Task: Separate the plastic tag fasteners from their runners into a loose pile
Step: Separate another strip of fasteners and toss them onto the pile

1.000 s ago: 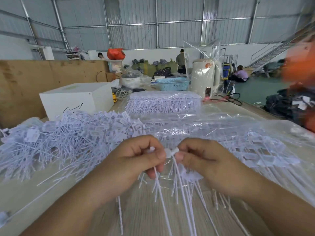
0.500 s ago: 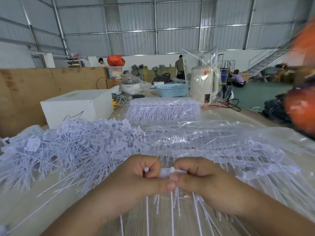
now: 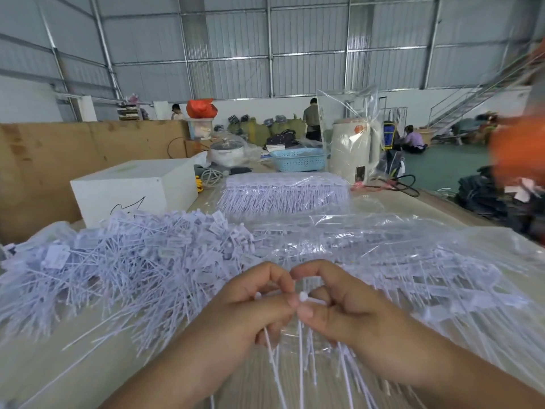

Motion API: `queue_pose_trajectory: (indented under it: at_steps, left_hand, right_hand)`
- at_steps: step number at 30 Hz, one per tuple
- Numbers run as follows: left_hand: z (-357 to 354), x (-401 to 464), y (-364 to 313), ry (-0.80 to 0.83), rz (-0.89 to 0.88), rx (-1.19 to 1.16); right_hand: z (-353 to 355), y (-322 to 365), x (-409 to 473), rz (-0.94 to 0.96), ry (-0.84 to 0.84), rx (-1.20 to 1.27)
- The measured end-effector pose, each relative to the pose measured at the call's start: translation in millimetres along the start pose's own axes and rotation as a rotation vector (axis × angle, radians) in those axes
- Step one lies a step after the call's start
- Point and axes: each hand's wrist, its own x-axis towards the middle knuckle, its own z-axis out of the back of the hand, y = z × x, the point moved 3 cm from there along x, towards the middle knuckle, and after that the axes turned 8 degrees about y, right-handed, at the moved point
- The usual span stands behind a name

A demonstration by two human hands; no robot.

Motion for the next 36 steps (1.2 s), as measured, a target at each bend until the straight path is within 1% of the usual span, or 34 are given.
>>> queue_pose_trajectory:
  at_steps: [2, 3, 5, 8, 14, 18, 21, 24, 27, 30, 32, 34, 36]
  left_hand:
    - [-1.8, -2.2, -4.1, 0.08, 0.006, -0.021]
    - [-1.3, -3.2, -5.9, 0.092, 0.01, 0.002]
    - [-0.1, -4.4, -8.8, 0.074, 0.016, 0.058]
    - [-3.2, -4.8, -11.5, 0.091, 0.032, 0.056]
    - [-12.2, -7.4, -12.0, 0.316, 0.085, 0.049]
    - [-8.0, -6.4, -10.5, 0.322, 0.075, -0.004]
    - [-1.6, -7.6, -10.7, 0.324, 0.075, -0.021]
    - [-2.0, -8.8, -10.4, 0.367, 0.076, -0.003]
    - [-6.9, -8.8, -8.9, 0.383, 0.084, 0.007]
    - [-7.4, -9.6, -9.9, 0.364, 0.06, 0.002]
    - [-7.0, -8.9, -11.7, 0.308, 0.027, -0.005]
    - [-8.8, -6.0, -11.6, 0.189, 0.01, -0.006]
    - [-10.4, -2.5, -9.1, 0.023, 0.012, 0.027]
  right_hand:
    - [2.4, 1.7, -0.6, 0.007, -0.019, -0.003]
    - [4.4, 3.4, -1.3, 0.009, -0.03, -0.001]
    - [6.4, 7.1, -3.1, 0.012, -0.029, 0.02]
    - [4.0, 12.3, -5.4, 0.022, 0.006, 0.039]
    - [-2.5, 12.4, -4.7, 0.048, 0.046, -0.028]
    - [-2.9, 13.3, -2.5, 0.045, 0.047, -0.111]
    - [1.6, 14.8, -4.8, -0.018, 0.136, -0.122]
    - [8.8, 14.6, -8.4, -0.081, 0.211, -0.139]
    - [8.0, 13.6, -9.0, -0.069, 0.171, -0.198]
    - [0.5, 19.2, -7.9, -0.014, 0.099, -0.25]
    - [-0.8, 23.0, -6.1, 0.016, 0.04, -0.237]
    - [-0.2, 22.1, -5.1, 0.013, -0.044, -0.23]
    - [-2.8, 20.8, -3.9, 0.002, -0.131, -0.256]
